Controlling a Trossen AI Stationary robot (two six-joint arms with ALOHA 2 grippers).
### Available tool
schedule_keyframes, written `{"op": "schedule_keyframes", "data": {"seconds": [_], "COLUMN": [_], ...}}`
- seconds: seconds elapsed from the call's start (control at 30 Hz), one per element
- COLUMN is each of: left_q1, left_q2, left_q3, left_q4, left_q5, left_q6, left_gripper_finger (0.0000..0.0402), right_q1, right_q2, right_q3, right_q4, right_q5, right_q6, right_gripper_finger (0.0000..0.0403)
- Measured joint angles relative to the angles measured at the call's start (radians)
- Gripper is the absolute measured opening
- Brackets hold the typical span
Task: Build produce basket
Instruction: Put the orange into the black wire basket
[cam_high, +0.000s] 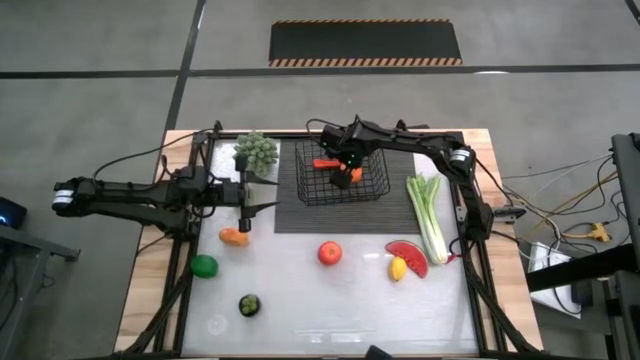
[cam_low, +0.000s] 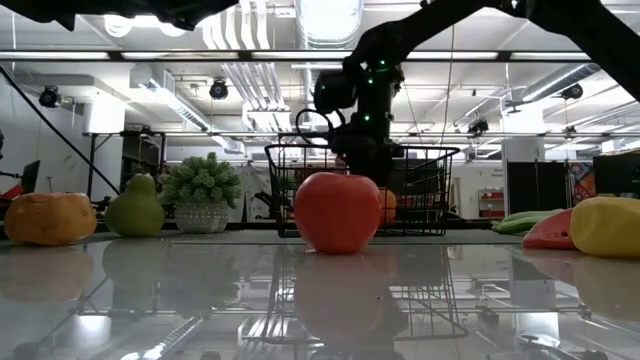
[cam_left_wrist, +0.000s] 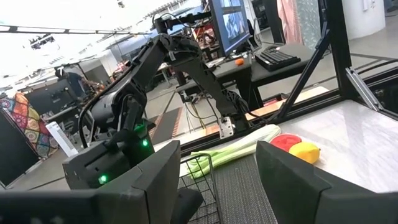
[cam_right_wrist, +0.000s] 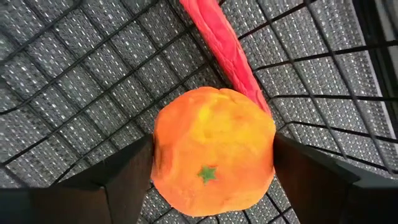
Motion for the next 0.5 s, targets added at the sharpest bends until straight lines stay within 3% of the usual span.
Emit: {"op": "schedule_keyframes", "data": {"seconds": [0.33, 0.5], "left_q1": [0.0, 0.0], "left_q2": [0.0, 0.0], "left_q3": [0.0, -0.001], "left_q4": [0.0, 0.0], "left_q5": [0.0, 0.0], "left_q6": [0.0, -0.009], "left_gripper_finger": [0.0193, 0.0193], "right_q1": [0.002, 0.001], "right_q2": [-0.003, 0.005], "right_q3": [-0.003, -0.005], "right_q4": [0.008, 0.007], "right_q5": [-0.026, -0.026], "right_q6": [0.009, 0.034], "right_gripper_finger": [0.0297, 0.0321]}}
